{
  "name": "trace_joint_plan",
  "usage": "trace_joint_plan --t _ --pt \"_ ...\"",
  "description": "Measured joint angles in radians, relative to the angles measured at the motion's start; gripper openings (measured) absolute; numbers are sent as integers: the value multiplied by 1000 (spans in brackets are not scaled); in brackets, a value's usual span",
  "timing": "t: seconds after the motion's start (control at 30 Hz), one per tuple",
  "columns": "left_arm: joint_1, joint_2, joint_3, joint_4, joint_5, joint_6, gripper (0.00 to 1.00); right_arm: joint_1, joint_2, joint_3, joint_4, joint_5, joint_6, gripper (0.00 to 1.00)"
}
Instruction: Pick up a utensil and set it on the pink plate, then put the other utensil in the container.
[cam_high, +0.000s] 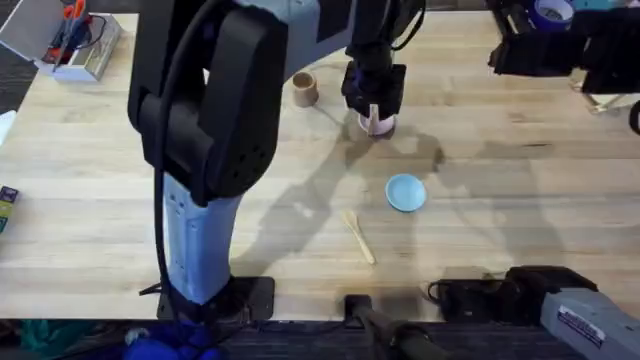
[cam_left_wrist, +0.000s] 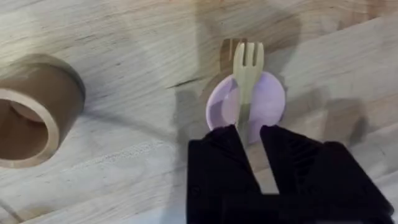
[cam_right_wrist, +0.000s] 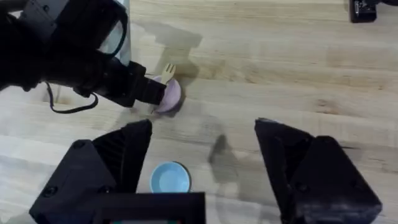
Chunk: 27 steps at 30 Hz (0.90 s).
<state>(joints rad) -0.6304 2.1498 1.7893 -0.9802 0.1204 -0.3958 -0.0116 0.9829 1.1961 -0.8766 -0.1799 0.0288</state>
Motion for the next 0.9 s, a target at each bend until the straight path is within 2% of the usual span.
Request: trace_joint_plan --t 0.1,0.2,0.27,0.33,0.37,0.47,0.8,0.9 --pt "0 0 0 1 0 0 274 0 0 0 0 0 0 995" --pt "0 0 0 1 0 0 409 0 0 0 0 0 0 996" --pt "0 0 0 2 0 1 582 0 0 0 0 0 0 996" --pt "0 0 0 5 1 1 866 0 0 0 0 0 0 996" --pt "0 0 0 5 3 -1 959 0 0 0 0 0 0 996" --pt "0 0 0 5 3 0 994 0 0 0 0 0 0 996" --pt "0 0 0 3 3 0 995 0 0 0 0 0 0 996" --pt "0 4 17 -31 -7 0 995 0 0 0 0 0 0 995"
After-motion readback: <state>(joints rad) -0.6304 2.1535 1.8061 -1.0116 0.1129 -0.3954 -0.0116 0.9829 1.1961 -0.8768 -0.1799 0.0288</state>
